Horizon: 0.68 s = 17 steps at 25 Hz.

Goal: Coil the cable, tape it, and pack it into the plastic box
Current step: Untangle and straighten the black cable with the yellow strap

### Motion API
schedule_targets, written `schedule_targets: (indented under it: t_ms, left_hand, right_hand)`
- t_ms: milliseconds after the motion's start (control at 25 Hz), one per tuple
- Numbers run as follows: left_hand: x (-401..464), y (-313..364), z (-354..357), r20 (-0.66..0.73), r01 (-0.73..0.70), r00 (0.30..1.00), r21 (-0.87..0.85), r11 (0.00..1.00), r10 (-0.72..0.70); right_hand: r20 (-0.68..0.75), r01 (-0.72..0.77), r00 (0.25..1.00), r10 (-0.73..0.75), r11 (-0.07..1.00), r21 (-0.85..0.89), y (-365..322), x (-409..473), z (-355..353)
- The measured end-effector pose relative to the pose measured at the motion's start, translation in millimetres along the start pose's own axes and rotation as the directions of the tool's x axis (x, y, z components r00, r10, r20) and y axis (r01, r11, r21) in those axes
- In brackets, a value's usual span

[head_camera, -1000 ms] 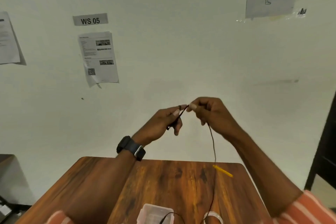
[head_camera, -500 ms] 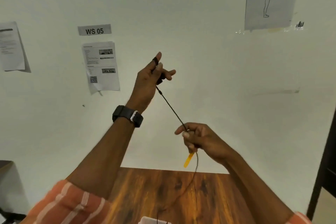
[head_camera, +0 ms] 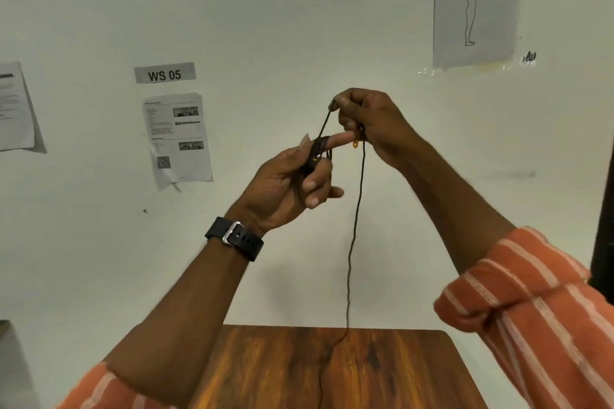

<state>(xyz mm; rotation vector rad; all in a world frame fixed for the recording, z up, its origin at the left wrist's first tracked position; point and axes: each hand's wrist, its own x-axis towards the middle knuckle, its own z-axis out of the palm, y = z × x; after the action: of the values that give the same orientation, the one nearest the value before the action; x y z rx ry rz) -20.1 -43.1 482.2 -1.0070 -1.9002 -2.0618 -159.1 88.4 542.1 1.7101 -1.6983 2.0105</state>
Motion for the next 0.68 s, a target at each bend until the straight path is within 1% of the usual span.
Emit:
schedule_targets:
  t_ms: [40,80,120,160,200,240,280,320,360,400,440,480,520,560,600,640,680]
  left_hand:
    - [4,-1,5,0.017,-0.049,0.999,-0.116,0.992,0.051]
    - [8,0,7,-0.02,-0.106,0.994,-0.182,0.978,0.104]
    - [13,2,6,-0.099,-0.162,0.984,-0.189,0.969,0.145]
    - [19,4,2,-0.202,-0.211,0.962,-0.137,0.968,0.181]
    - [23,6,-5,-0.306,-0.24,0.926,-0.033,0.97,0.219]
    - [25,9,-13,-0.394,-0.234,0.882,0.106,0.966,0.257]
    - [26,12,-22,-0.455,-0.191,0.838,0.274,0.943,0.301]
    - [25,15,-31,-0.483,-0.101,0.804,0.461,0.882,0.345]
    - [21,16,-42,-0.472,0.011,0.794,0.641,0.767,0.383]
    - [15,16,-50,-0.434,0.108,0.81,0.772,0.626,0.395]
    - [10,13,-56,-0.406,0.189,0.841,0.84,0.508,0.359]
    - [3,9,-58,-0.409,0.258,0.866,0.857,0.446,0.287]
    - [-4,4,-57,-0.418,0.303,0.889,0.842,0.446,0.186]
    - [-10,-2,-53,-0.403,0.313,0.912,0.806,0.502,0.078]
    - [-16,-8,-45,-0.354,0.286,0.935,0.746,0.601,-0.006]
    - [-20,-14,-35,-0.288,0.24,0.956,0.644,0.726,-0.059]
    - [-23,-18,-24,-0.218,0.183,0.973,0.5,0.846,-0.082]
  right_hand:
    - [-0.001,-0.045,0.999,0.045,0.998,0.037,12,-6,8]
    - [0.026,-0.102,0.995,0.1,0.989,0.11,27,-16,18]
    - [0.083,-0.176,0.983,0.162,0.961,0.212,43,-32,27]
    - [0.159,-0.259,0.963,0.218,0.911,0.322,58,-51,36]
    - [0.246,-0.338,0.935,0.256,0.854,0.396,69,-71,44]
    - [0.33,-0.394,0.905,0.27,0.824,0.407,77,-92,49]
    - [0.4,-0.417,0.877,0.265,0.834,0.361,82,-110,52]
    - [0.451,-0.409,0.856,0.254,0.866,0.288,82,-125,51]
    - [0.474,-0.382,0.846,0.245,0.898,0.218,79,-134,47]
    - [0.471,-0.344,0.851,0.23,0.923,0.17,71,-137,39]
    - [0.443,-0.293,0.874,0.199,0.943,0.155,59,-135,29]
    - [0.397,-0.233,0.905,0.151,0.958,0.167,45,-128,19]
    - [0.336,-0.169,0.937,0.096,0.966,0.195,29,-116,8]
    - [0.265,-0.11,0.963,0.048,0.969,0.222,13,-101,-2]
    - [0.193,-0.06,0.981,0.015,0.971,0.23,-1,-84,-10]
    - [0.122,-0.025,0.993,-0.002,0.977,0.214,-12,-66,-15]
    - [0.055,-0.008,0.998,-0.002,0.982,0.19,-18,-48,-19]
